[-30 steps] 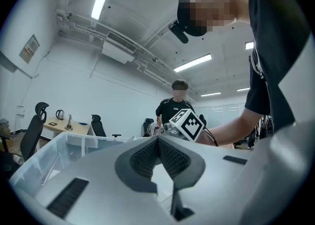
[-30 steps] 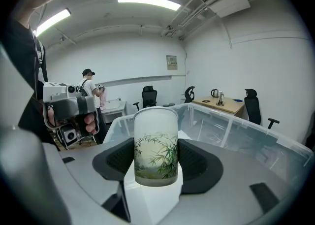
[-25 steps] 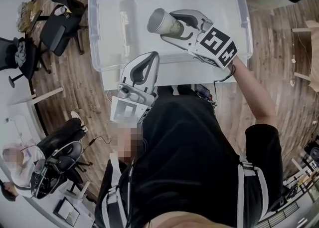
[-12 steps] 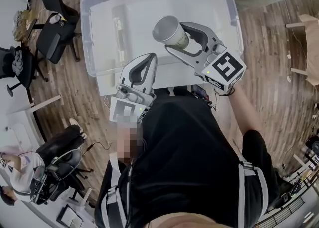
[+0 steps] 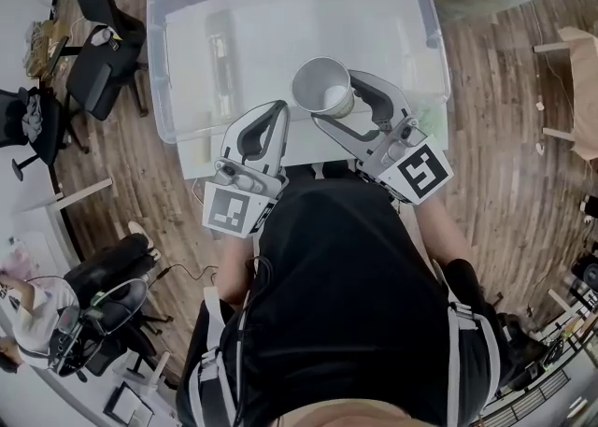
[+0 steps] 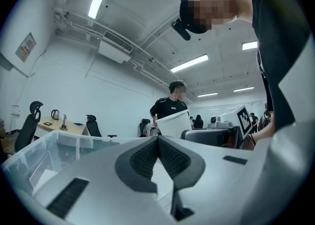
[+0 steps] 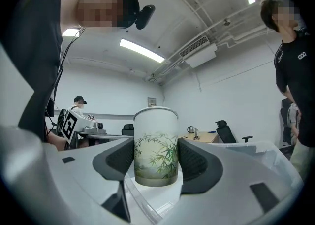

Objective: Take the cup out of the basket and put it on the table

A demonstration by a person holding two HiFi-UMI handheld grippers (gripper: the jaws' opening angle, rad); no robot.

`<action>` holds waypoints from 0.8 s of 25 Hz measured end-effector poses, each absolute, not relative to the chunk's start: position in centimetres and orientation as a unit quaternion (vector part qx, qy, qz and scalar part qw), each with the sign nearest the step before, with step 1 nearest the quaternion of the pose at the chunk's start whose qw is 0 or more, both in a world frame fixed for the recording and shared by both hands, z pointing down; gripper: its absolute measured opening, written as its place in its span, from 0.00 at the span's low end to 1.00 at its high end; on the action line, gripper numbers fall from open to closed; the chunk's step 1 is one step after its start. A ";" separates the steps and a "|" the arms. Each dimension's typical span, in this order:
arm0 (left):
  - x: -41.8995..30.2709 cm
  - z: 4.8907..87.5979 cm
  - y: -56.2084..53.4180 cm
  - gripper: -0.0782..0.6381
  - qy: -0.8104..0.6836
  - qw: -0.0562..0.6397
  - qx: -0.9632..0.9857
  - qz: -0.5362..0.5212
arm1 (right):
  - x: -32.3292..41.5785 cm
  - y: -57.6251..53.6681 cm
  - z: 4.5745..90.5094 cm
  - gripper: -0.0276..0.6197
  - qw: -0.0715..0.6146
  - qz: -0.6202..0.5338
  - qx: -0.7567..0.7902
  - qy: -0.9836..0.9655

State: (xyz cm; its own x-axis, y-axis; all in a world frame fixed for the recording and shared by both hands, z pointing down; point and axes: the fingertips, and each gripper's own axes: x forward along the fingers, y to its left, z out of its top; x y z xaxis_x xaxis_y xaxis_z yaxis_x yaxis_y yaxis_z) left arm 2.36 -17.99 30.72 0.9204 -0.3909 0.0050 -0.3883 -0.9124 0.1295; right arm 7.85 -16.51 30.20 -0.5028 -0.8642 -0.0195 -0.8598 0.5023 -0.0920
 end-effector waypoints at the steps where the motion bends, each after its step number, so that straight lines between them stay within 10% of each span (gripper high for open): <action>1: 2.4 30.8 -17.9 0.13 -0.199 0.064 0.978 -0.010 | 7.9 -16.2 30.3 0.47 0.034 -0.035 -0.500 0.865; 20: 6.1 32.2 -12.6 0.13 -0.231 0.072 0.970 0.015 | 12.2 -11.7 32.4 0.47 0.055 -0.056 -0.492 0.867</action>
